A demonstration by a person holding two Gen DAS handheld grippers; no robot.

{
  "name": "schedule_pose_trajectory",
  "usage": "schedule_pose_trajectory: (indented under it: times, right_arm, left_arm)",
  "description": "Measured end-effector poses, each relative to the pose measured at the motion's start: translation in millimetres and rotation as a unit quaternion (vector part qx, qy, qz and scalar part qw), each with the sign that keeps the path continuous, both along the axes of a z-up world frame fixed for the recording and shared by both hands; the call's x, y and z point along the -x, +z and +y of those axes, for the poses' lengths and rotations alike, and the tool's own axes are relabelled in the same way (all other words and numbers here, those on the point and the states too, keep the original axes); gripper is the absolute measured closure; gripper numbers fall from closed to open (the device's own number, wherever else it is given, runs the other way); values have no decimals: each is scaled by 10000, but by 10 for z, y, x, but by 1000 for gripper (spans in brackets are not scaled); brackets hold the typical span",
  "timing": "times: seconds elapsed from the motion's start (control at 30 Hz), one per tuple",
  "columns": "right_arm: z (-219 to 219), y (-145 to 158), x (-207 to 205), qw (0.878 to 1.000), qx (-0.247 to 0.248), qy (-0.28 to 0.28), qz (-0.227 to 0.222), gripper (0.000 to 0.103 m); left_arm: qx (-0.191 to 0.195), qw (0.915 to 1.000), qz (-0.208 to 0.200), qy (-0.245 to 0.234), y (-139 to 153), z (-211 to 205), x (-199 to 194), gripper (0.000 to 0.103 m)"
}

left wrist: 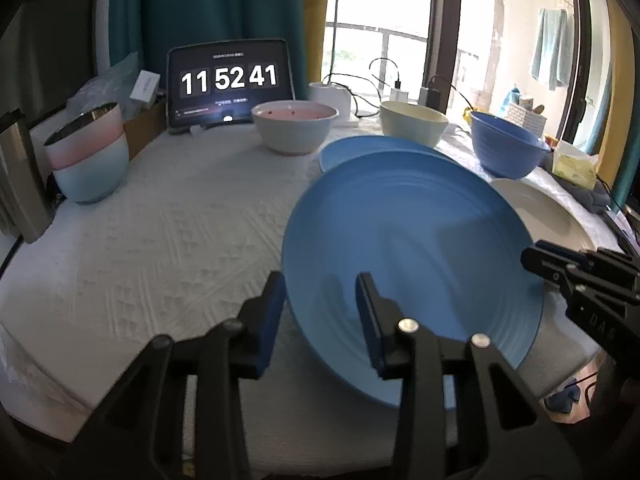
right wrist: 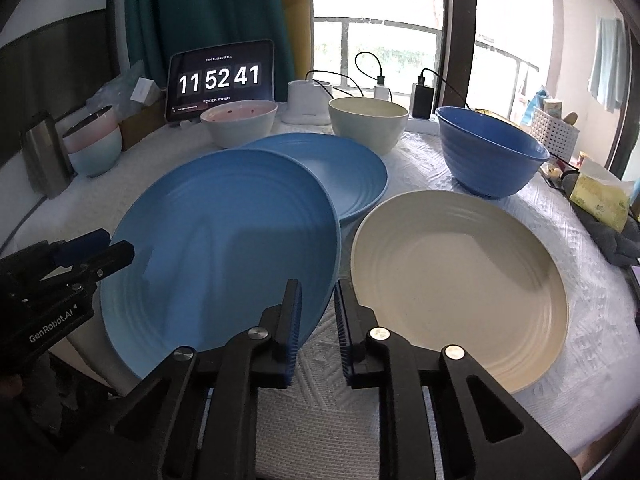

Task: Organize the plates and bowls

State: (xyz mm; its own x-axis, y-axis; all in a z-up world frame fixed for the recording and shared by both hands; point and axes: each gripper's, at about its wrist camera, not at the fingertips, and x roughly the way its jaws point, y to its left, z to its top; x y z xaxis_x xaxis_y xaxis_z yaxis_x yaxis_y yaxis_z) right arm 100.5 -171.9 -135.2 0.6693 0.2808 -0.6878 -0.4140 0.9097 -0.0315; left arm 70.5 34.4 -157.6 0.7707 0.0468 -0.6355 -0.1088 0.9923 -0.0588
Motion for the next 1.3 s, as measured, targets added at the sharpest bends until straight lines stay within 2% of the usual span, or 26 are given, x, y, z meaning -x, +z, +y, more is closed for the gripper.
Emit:
schedule_pose_trajectory:
  times: [0.1,0.17,0.3,0.43,0.6,0.77,0.93,1.1,1.3]
  right_arm:
    - [0,-4,-6,10000,27,-36,-39,90]
    - [-6,-6,-5,10000,37,-51,-59,92]
    - [46,20,48,9998,28,124,-171,92]
    - [61,1,39,9998,107,91,-141,92]
    - [11,-19,8,9999,58,11,-95,93]
    - [2,-35,-4,9999,49,-2,-95,93]
    - [4,-52,-3,10000,56,-18,-66,93]
    - [-9,-73,-17,10000,13,-67,-15,93]
    - [-53,-14,7,9998,-9,-131,-156,93]
  left_arm:
    - [57,10000,-26,-13,7,18,6,67]
    - [185,9995,-86,-226,32,-9,27,76]
    - [-58,9982,-227,-558,75,-209,71,77]
    - [-121,9996,-254,-104,94,-55,113,77]
    - [47,9992,-100,379,63,206,116,75]
    - [415,9988,211,125,-67,196,35,71]
    - [533,9980,344,-75,-130,108,34,71]
    - [310,9992,221,-131,-75,23,70,72]
    - [96,9996,50,-256,17,-63,87,72]
